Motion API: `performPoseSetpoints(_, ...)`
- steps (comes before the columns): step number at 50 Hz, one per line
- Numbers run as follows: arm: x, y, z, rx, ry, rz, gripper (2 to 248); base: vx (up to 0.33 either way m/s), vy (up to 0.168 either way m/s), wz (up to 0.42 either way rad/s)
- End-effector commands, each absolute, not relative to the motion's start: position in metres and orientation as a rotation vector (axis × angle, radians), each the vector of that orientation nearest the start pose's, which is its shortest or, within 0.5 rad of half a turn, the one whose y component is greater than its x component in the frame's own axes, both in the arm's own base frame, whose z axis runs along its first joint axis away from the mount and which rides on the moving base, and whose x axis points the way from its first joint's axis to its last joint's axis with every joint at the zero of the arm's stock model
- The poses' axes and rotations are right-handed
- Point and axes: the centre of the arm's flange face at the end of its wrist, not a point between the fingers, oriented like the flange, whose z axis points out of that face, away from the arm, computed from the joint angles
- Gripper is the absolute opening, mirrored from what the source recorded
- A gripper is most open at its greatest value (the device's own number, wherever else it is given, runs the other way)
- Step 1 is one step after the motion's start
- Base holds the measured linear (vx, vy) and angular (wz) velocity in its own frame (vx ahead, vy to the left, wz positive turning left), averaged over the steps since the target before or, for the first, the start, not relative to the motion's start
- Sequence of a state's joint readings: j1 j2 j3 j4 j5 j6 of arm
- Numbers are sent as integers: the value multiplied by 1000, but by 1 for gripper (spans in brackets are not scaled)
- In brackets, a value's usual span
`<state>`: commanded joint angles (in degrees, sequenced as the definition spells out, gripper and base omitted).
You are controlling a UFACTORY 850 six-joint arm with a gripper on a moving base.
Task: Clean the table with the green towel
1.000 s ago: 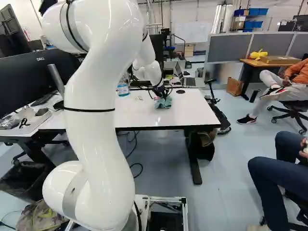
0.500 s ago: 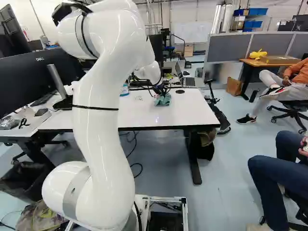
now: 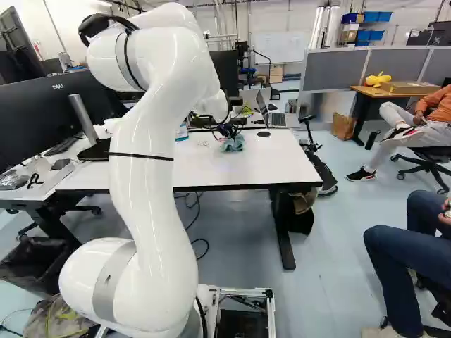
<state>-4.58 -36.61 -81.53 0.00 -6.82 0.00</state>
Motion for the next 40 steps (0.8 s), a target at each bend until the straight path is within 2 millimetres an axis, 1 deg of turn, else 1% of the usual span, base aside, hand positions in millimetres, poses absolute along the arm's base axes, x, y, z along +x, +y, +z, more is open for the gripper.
performPoseSetpoints(12,691,-34,411,-2985,73,-1026,37,0,0,0)
performPoseSetpoints(20,683,-24,412,-2985,52,-1013,37,0,0,0)
performPoseSetpoints(27,672,-21,413,-2989,46,-998,37,0,0,0)
performPoseSetpoints(40,649,-21,415,-2999,49,-968,37,0,0,0)
